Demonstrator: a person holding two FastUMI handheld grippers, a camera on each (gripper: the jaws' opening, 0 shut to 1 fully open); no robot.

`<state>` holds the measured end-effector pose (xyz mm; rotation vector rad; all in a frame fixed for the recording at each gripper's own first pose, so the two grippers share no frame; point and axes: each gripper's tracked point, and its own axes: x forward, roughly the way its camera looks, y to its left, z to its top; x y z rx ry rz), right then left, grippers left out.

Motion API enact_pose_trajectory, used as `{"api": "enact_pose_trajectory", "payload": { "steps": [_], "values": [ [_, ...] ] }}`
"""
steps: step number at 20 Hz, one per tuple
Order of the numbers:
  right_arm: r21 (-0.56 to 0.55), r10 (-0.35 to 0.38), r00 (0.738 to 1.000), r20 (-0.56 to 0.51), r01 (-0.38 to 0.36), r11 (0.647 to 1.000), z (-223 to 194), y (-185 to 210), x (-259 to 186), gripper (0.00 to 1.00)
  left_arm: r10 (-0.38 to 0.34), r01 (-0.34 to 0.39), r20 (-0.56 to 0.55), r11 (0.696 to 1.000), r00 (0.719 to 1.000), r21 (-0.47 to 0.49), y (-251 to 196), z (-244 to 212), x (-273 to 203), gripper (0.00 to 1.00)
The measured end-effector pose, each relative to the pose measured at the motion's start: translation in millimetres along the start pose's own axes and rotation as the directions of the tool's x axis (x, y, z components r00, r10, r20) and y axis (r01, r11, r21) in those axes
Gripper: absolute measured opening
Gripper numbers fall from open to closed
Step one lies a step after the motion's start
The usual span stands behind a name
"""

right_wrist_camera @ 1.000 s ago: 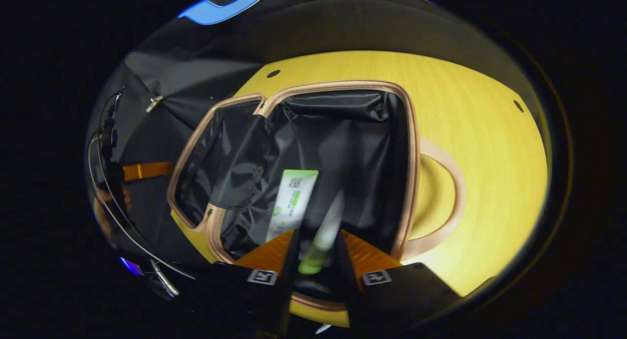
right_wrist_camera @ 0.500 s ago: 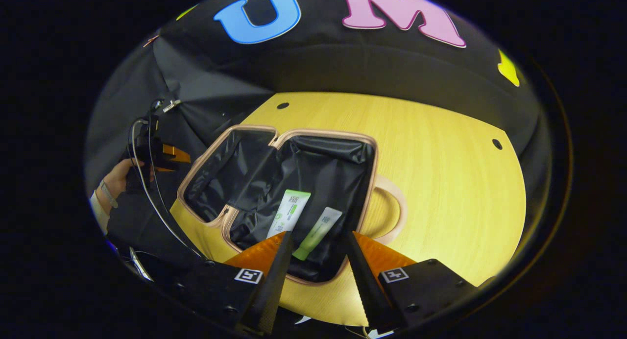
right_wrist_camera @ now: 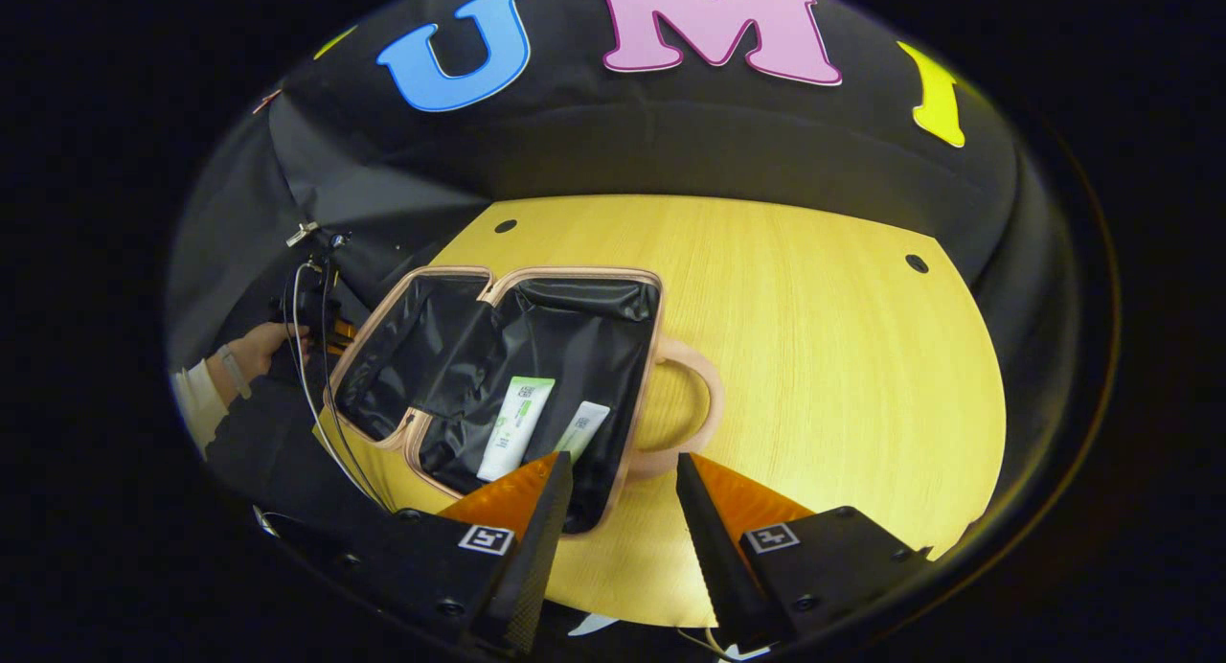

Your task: First open the suitcase, pack the skin care products into it, and then close the suitcase.

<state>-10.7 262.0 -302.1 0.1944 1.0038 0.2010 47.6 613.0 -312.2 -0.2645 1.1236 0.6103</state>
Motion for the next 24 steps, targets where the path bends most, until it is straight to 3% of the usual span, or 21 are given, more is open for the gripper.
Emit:
{"api": "enact_pose_trajectory", "payload": {
  "steps": [3, 7, 9, 12, 16, 20, 21, 23, 24],
  "values": [
    [-0.005, 0.022, 0.999, 0.033, -0.022, 1.0, 4.8, 5.0, -2.3, 0.72, -0.125, 0.124, 0.051, 0.992, 0.991, 0.023, -26.6, 9.5, -39.7, 0.11],
    [-0.009, 0.066, 0.996, 0.065, -0.066, 0.998, 18.9, 16.7, -12.0, 0.72, -0.22, 0.212, 0.177, 0.975, 0.959, 0.064, -36.1, 38.6, -113.7, 0.06],
    [-0.004, 0.09, 0.992, 0.09, -0.09, 0.996, 24.8, 17.9, -14.4, 0.72, -0.28, 0.264, 0.242, 0.96, 0.929, 0.097, -56.2, 55.1, -156.2, 0.06],
    [-0.02, 0.113, 0.986, 0.125, -0.111, 0.994, 30.8, 13.4, -20.6, 0.71, -0.403, 0.358, 0.317, 0.914, 0.859, 0.19, -110.6, 61.4, -237.2, 0.06],
    [-0.012, 0.119, 0.98, 0.157, -0.119, 0.993, 34.8, -12.3, -37.9, 0.72, -0.567, 0.461, 0.321, 0.815, 0.758, 0.352, -208.2, 39.1, -316.4, 0.06],
    [0.003, 0.094, 0.979, 0.18, -0.096, 0.995, 33.5, -53.3, -62.8, 0.72, -0.738, 0.593, 0.186, 0.644, 0.649, 0.484, -326.7, -18.3, -339.2, 0.06],
    [0.007, 0.084, 0.979, 0.186, -0.087, 0.996, 31.7, -63.8, -69.2, 0.71, -0.761, 0.615, 0.133, 0.602, 0.635, 0.509, -354.3, -33.2, -326.1, 0.06],
    [0.022, 0.065, 0.978, 0.198, -0.071, 0.997, 28.3, -83.9, -81.2, 0.71, -0.766, 0.633, 0.03, 0.552, 0.642, 0.543, -407.1, -71.8, -288.9, 0.06],
    [0.033, 0.052, 0.977, 0.205, -0.06, 0.998, 25.8, -94.6, -86.0, 0.71, -0.76, 0.633, 0.001, 0.541, 0.649, 0.554, -427.3, -84.3, -263.3, 0.06]
  ]
}}
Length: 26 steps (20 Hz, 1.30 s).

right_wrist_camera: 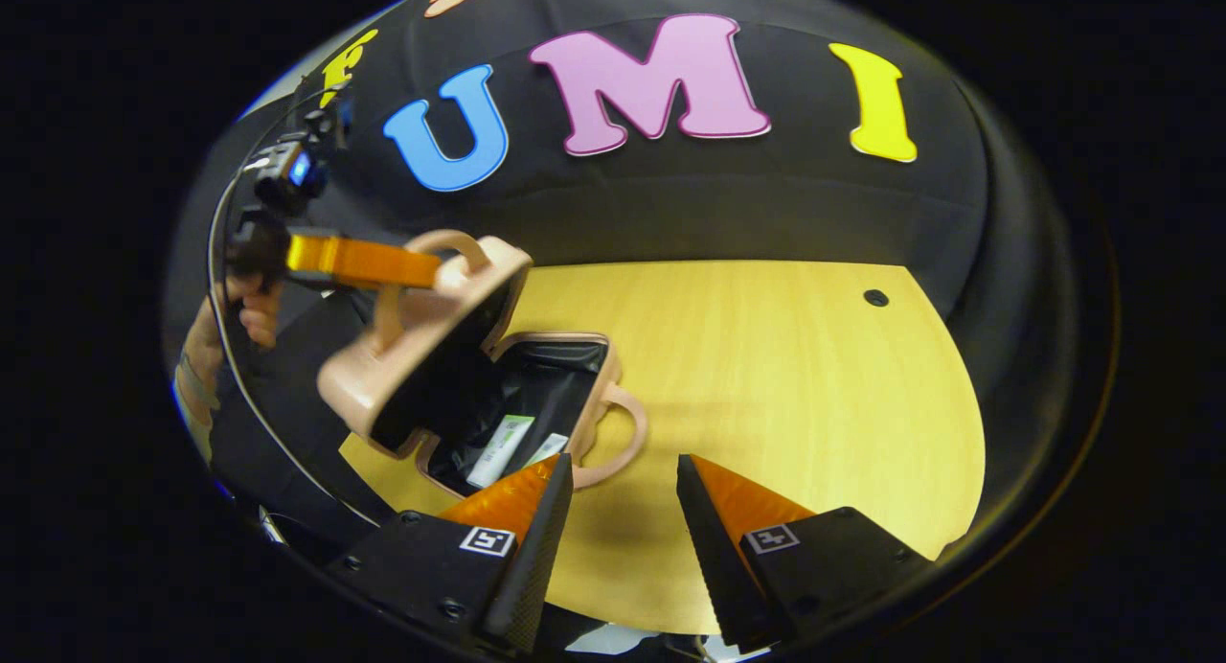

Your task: First open the suitcase, pack the skin care products into it, and then close the suitcase.

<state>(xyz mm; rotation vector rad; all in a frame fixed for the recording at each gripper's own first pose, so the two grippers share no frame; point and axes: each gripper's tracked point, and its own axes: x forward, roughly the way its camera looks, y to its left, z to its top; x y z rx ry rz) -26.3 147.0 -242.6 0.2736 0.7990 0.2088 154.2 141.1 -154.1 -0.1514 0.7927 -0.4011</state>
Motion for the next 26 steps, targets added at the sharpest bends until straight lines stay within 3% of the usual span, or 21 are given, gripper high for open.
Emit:
{"api": "enact_pose_trajectory", "payload": {
  "steps": [2, 5, 7, 9, 11, 12, 13, 14, 15, 16, 18, 19, 22, 24, 26],
  "values": [
    [0.012, -0.029, 1.0, 0.001, 0.029, 0.999, -7.2, -19.8, -8.5, 0.71, 0.019, -0.019, -0.118, 1.0, 0.993, -0.001, 0.9, -40.3, 54.1, 0.07],
    [0.027, -0.077, 0.997, 0.001, 0.077, 0.997, -15.4, -52.3, -27.6, 0.71, 0.073, -0.074, -0.27, 0.997, 0.96, 0.005, 3.5, -74.8, 88.2, 0.07],
    [0.029, -0.1, 0.995, 0.004, 0.1, 0.995, -19.7, -71.4, -37.5, 0.71, 0.123, -0.105, -0.26, 0.991, 0.958, 0.084, -1.2, -62.2, 86.9, 0.08],
    [0.037, -0.105, 0.994, 0.007, 0.104, 0.994, -22.3, -85.6, -43.7, 0.72, 0.209, -0.172, -0.269, 0.973, 0.94, 0.155, 4.8, -71.9, 92.2, 0.16],
    [0.023, -0.1, 0.995, 0.027, 0.1, 0.995, -19.3, -95.0, -52.9, 0.72, 0.258, -0.223, -0.233, 0.961, 0.938, 0.165, -1.7, -70.5, 94.0, 0.2],
    [0.006, -0.098, 0.994, 0.044, 0.097, 0.995, -15.1, -99.2, -58.5, 0.72, 0.264, -0.234, -0.196, 0.959, 0.944, 0.16, -4.2, -60.6, 86.7, 0.27],
    [-0.01, -0.091, 0.994, 0.064, 0.092, 0.996, -8.8, -102.8, -65.5, 0.71, 0.272, -0.25, -0.148, 0.956, 0.951, 0.155, -12.3, -49.2, 74.0, 0.23],
    [-0.031, -0.08, 0.993, 0.09, 0.083, 0.996, -0.3, -104.8, -71.6, 0.72, 0.284, -0.269, -0.087, 0.951, 0.955, 0.152, -22.9, -35.4, 59.4, 0.38],
    [-0.057, -0.063, 0.991, 0.119, 0.07, 0.996, 8.4, -105.9, -79.9, 0.76, 0.302, -0.297, -0.011, 0.943, 0.953, 0.149, -35.9, -17.6, 43.6, 0.46],
    [-0.091, -0.049, 0.987, 0.154, 0.063, 0.994, 20.8, -105.9, -88.7, 0.8, 0.334, -0.342, 0.077, 0.93, 0.939, 0.138, -50.1, 0.6, 26.1, 0.69],
    [-0.163, -0.023, 0.968, 0.251, 0.066, 0.984, 51.3, -106.5, -108.1, 0.93, 0.361, -0.402, 0.277, 0.909, 0.891, 0.108, -89.5, 38.5, -20.8, 0.98],
    [-0.192, -0.007, 0.952, 0.306, 0.069, 0.979, 71.5, -103.3, -119.0, 0.97, 0.367, -0.427, 0.377, 0.9, 0.85, 0.088, -111.6, 57.7, -48.6, 0.97],
    [-0.215, 0.01, 0.894, 0.447, 0.097, 0.972, 121.0, -100.1, -155.4, 0.97, 0.368, -0.47, 0.61, 0.883, 0.702, 0.007, -160.4, 94.9, -133.4, 0.96],
    [-0.203, 0.004, 0.839, 0.544, 0.127, 0.971, 150.3, -96.2, -175.3, 0.97, 0.379, -0.469, 0.654, 0.882, 0.655, -0.041, -172.1, 95.5, -169.2, 0.95],
    [-0.189, -0.002, 0.801, 0.598, 0.144, 0.971, 168.5, -89.6, -186.7, 0.97, 0.422, -0.505, 0.661, 0.86, 0.62, -0.076, -164.6, 97.8, -194.0, 0.95]
  ]
}}
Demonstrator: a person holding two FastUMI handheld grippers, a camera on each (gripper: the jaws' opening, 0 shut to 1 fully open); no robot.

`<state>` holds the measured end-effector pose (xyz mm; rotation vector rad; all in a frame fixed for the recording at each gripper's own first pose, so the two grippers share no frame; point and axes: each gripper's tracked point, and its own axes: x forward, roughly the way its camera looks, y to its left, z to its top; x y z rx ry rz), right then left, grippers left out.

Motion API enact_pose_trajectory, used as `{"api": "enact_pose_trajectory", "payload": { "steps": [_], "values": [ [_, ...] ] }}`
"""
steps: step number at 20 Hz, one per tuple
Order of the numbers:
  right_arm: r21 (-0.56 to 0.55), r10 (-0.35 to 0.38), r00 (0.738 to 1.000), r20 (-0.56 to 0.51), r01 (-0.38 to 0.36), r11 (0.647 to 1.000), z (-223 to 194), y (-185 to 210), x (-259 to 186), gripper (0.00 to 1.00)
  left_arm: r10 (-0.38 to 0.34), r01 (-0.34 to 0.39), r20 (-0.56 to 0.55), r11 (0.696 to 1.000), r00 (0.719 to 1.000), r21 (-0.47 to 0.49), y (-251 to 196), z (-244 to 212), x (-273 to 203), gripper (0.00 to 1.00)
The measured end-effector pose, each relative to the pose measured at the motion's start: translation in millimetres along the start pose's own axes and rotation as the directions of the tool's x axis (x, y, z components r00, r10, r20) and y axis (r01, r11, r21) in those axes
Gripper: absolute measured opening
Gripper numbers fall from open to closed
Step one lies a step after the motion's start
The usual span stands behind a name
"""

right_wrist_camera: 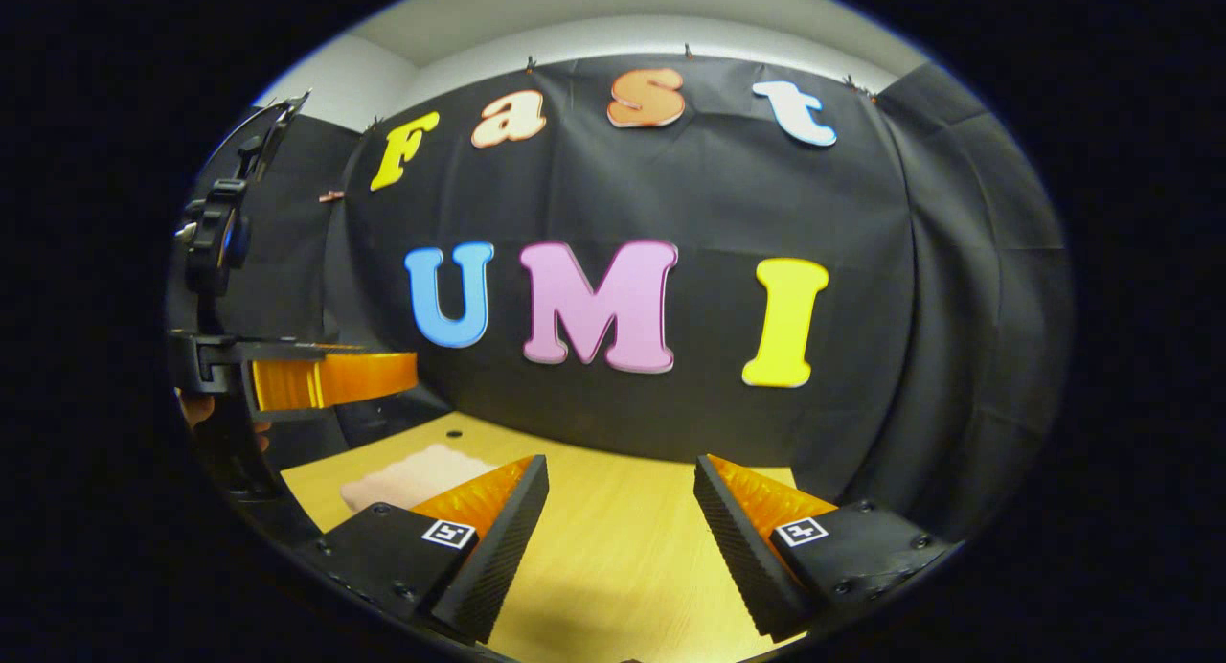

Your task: First open the suitcase, pack the skin care products into it, and then close the suitcase.

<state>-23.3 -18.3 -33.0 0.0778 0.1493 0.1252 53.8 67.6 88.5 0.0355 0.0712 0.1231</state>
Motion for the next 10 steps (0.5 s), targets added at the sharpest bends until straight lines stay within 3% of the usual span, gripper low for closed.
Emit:
{"api": "enact_pose_trajectory", "payload": {
  "steps": [5, 9, 10],
  "values": [
    [0.018, -0.034, 0.997, 0.067, 0.033, 0.999, 19.9, 11.0, -7.1, 0.97, 0.089, -0.089, 0.045, 0.996, 0.995, 0.005, 51.9, 18.9, -12.7, 0.96],
    [-0.004, -0.046, 0.996, 0.073, 0.046, 0.999, 27.8, 25.4, -6.3, 0.97, 0.08, -0.08, 0.046, 0.997, 0.996, -0.004, 61.7, 21.2, -15.6, 0.96],
    [-0.004, -0.045, 0.996, 0.077, 0.045, 0.999, 28.9, 29.5, -5.4, 0.89, 0.081, -0.081, 0.05, 0.997, 0.995, -0.002, 67.3, 23.9, -14.3, 0.96]
  ]
}}
